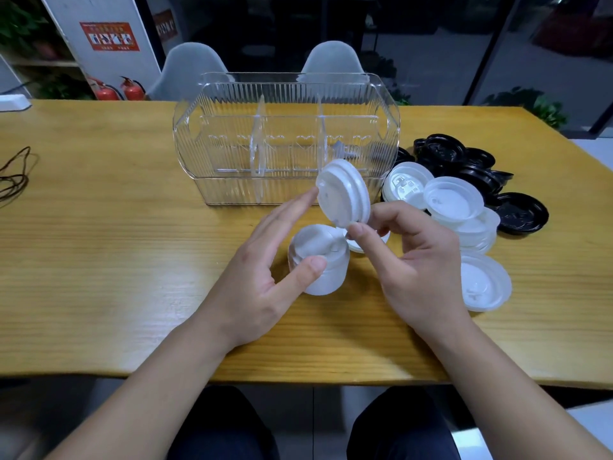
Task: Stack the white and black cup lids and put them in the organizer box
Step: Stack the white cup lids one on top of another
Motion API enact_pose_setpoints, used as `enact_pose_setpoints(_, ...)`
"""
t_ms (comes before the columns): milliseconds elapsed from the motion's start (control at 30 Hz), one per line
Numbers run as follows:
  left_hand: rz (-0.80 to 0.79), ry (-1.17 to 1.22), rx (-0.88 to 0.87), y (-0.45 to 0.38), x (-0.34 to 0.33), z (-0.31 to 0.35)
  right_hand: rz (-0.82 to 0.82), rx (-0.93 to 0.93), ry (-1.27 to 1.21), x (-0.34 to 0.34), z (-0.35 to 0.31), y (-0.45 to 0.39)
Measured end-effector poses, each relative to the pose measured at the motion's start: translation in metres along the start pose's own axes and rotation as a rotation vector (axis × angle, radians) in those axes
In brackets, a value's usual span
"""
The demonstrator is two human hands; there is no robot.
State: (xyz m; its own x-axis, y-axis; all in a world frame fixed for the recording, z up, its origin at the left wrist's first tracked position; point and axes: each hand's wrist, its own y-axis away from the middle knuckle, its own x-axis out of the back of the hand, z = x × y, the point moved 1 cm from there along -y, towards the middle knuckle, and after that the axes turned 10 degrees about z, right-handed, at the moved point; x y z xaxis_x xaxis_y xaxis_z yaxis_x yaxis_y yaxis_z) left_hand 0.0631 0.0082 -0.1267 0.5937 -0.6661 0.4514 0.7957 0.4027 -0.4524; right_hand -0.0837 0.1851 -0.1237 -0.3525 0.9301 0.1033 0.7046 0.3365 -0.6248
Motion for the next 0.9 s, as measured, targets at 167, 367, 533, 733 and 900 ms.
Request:
enact_pose_setpoints(167, 0.076, 0.047, -0.038, 0.001, 0.000, -0.001, -0.093, -0.162, -0.255, 0.002, 0.000, -0.006)
enact_pose_setpoints(367, 0.160, 0.105, -0.087, 0.003, -0.001, 0.002, -0.212, -0.104, -0.125, -0.002, -0.006, 0.000)
enact_pose_setpoints(533, 0.156, 0.118, -0.125, 0.003, -0.005, 0.008, -0.190, 0.077, 0.141, -0.010, -0.005, 0.006)
enact_pose_setpoints(733, 0.134, 0.106, -0.134, 0.002, -0.011, 0.013, -0.169, 0.267, 0.208, -0.017, -0.007, 0.010)
enact_pose_setpoints(900, 0.183, 0.133, -0.154, 0.002, -0.008, 0.009, -0.194, 0.264, 0.223, -0.013, -0.004, 0.007)
